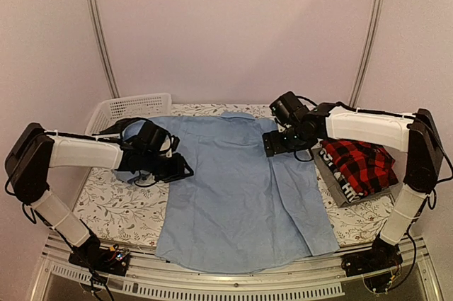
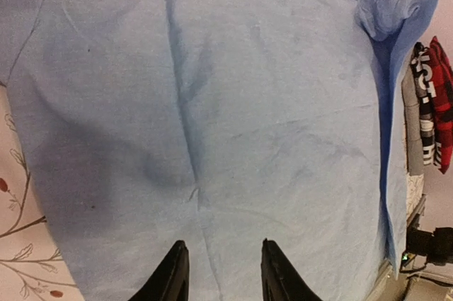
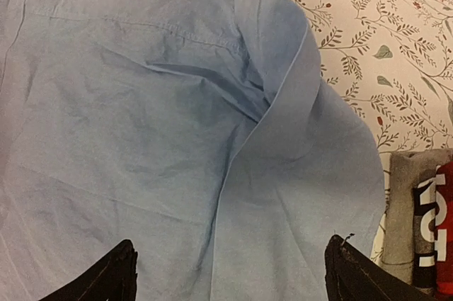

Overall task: Fold and stack the long sleeve shirts
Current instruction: Smooth out the flattened shirt at the center of the board.

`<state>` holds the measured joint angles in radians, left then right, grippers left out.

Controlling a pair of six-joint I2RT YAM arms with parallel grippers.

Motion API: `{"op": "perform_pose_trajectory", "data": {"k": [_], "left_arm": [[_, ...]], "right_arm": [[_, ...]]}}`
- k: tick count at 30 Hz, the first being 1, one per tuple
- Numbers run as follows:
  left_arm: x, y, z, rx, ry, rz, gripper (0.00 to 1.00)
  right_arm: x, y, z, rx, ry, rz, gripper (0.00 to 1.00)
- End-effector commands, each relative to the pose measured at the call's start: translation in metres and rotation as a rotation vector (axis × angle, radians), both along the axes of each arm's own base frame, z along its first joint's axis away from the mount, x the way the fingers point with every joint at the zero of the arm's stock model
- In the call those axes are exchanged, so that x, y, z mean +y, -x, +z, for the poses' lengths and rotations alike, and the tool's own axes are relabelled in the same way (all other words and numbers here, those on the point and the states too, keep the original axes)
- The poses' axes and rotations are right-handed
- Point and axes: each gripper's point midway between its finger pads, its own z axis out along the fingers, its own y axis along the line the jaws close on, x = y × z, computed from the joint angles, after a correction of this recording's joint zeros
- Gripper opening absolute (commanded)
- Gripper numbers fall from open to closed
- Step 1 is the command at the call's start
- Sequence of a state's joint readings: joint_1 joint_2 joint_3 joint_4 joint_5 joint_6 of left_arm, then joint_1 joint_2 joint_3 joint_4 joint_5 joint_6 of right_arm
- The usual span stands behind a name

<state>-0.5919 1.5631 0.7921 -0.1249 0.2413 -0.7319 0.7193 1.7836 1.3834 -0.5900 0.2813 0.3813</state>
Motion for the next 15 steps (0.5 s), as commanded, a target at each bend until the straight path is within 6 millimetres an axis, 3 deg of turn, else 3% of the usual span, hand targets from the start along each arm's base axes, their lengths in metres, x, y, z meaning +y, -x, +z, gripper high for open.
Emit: {"op": "perform_pose_trajectory", "data": {"k": [1, 12, 15], "left_arm": [[-0.009, -0.003, 0.016, -0.034, 0.018, -0.040, 0.35], [-0.014, -0.007, 0.020, -0.040, 0.027, -0.060, 0.35], [-0.015, -0.007, 0.019, -0.039, 0.030, -0.061, 0.35]], "right_arm": [[0.001, 0.047, -0.008, 0.037, 0.008, -0.020, 0.91], [-0.013, 0.138, -0.047, 0.172, 0.067, -0.003, 0.92], [-0.027, 0.157, -0.061, 0.224, 0.106, -0.012, 0.89]]}}
